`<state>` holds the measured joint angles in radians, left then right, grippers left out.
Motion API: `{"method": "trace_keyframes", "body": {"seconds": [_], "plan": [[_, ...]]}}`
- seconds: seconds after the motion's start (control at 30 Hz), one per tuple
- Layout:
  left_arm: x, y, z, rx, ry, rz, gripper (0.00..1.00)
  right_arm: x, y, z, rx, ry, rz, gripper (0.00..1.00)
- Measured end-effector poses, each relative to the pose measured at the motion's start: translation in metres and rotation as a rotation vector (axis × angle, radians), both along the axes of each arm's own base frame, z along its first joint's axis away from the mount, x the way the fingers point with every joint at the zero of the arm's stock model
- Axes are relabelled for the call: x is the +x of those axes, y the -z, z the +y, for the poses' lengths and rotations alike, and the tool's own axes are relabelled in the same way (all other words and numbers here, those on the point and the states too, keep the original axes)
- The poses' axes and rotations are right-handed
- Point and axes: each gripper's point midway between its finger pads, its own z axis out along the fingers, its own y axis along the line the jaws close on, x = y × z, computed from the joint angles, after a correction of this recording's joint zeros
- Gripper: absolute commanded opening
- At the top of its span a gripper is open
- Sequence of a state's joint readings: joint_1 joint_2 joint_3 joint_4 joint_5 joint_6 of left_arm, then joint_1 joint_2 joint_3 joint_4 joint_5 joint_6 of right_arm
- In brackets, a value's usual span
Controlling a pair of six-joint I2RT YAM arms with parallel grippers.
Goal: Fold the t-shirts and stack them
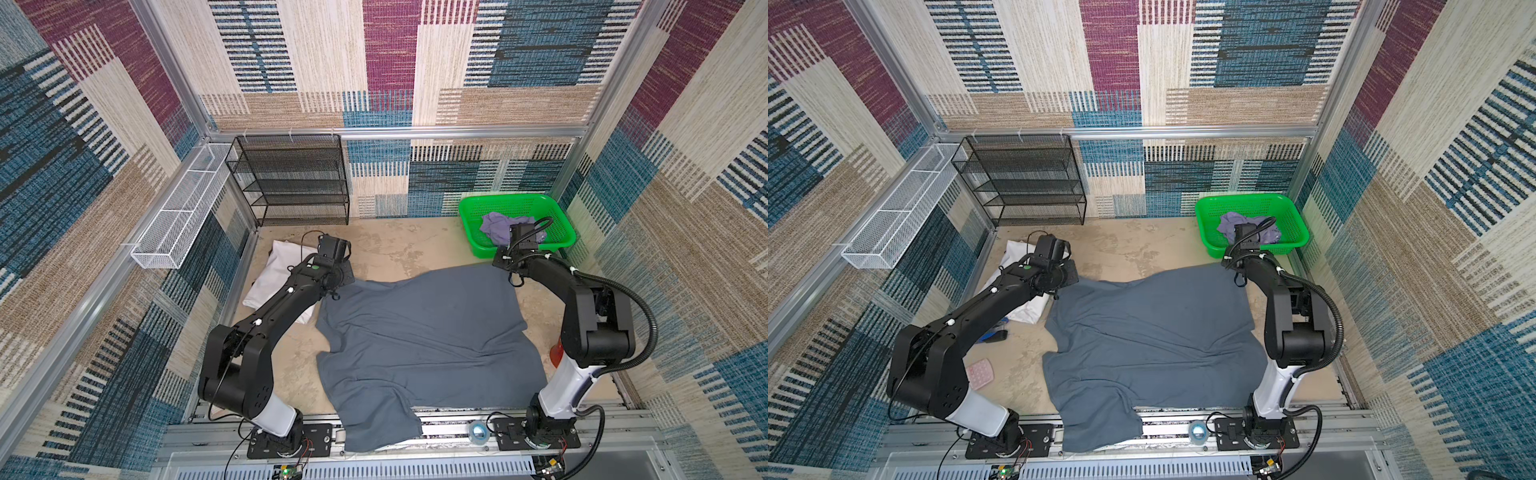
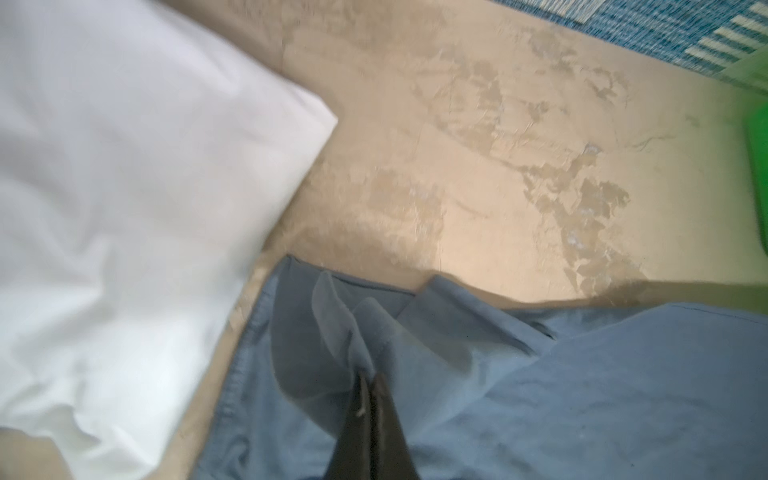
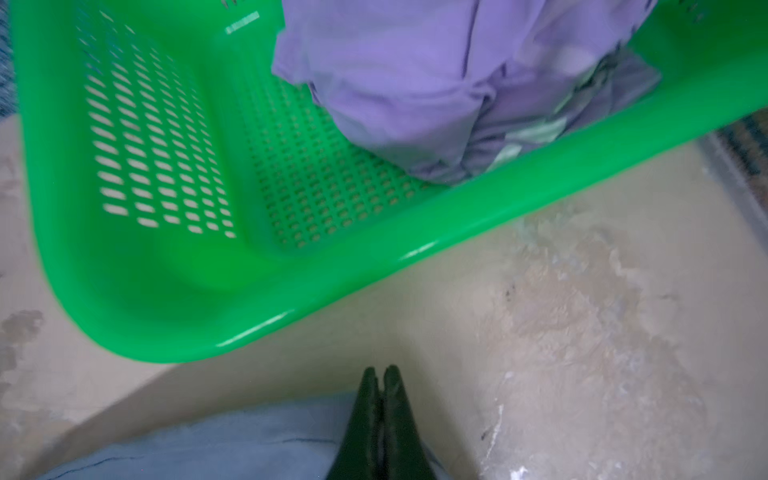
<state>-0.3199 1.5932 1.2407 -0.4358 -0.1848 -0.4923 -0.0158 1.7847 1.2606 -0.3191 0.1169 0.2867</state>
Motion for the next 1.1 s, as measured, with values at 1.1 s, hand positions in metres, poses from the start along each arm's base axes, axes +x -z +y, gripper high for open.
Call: {"method": "trace_keyframes", "body": {"seconds": [1.1], "plan": [[0.097, -0.096, 0.023, 0.021, 0.051, -0.222, 0.00, 0.018, -0.083, -0.033, -0.117, 0.037, -0.241, 0.00]]}}
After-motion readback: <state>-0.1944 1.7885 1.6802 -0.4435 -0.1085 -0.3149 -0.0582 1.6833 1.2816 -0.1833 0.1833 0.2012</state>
